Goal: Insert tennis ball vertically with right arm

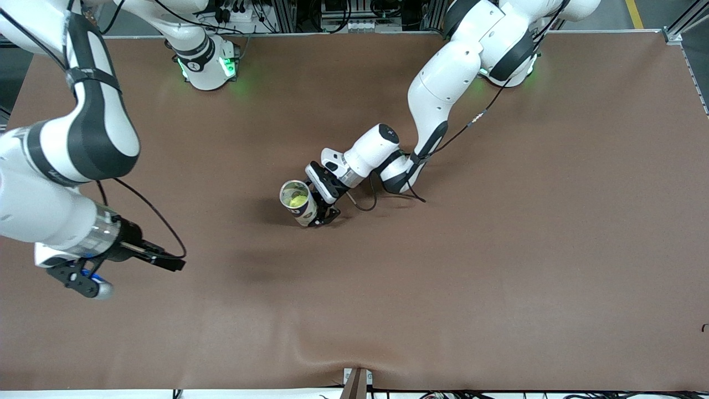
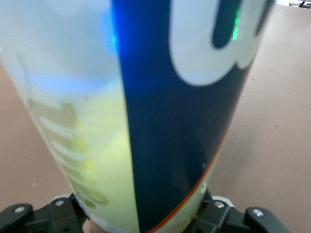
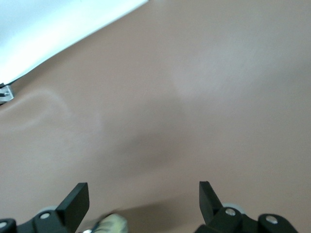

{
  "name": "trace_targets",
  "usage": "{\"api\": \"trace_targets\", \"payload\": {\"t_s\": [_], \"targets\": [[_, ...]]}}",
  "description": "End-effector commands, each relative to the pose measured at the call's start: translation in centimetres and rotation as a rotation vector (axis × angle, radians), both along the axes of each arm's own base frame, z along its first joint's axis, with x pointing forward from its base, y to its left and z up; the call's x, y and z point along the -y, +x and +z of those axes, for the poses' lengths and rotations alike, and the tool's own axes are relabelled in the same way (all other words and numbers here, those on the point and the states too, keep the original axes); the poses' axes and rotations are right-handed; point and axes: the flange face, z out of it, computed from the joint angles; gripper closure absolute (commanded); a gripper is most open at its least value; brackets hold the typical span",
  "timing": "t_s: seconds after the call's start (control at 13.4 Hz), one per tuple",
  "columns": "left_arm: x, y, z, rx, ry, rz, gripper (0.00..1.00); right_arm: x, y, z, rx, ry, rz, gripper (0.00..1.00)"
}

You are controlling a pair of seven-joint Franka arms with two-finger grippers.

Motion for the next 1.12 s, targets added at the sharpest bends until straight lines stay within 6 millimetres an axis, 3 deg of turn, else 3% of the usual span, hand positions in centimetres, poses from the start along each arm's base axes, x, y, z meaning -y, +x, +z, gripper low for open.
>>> {"api": "trace_targets", "payload": {"t_s": [0.0, 0.22, 0.45, 0.75, 1.05], "targets": [[0.0, -0.1, -0.6, -0.003, -0.007, 0.013, 0.16, 1.1, -2.8, 3.8, -0.047, -0.177, 0.211, 0.0], [0.0, -0.1, -0.6, -0.003, -0.007, 0.013, 0.16, 2.3, -6.3, 9.6, -0.084, -0.204, 0.234, 0.0], [-0.1, -0.1, -0.7, -0.003, -0.005, 0.014, 0.16, 5.2, -9.8, 13.3, -0.131, -0.18, 0.261, 0.0], [-0.1, -0.1, -0.7, -0.003, -0.005, 0.014, 0.16, 7.3, -15.2, 13.6, -0.133, -0.164, 0.254, 0.0], [-0.1, -0.2, -0.7, -0.004, -0.006, 0.013, 0.16, 9.1, -17.1, 12.6, -0.134, -0.135, 0.328, 0.0]]}}
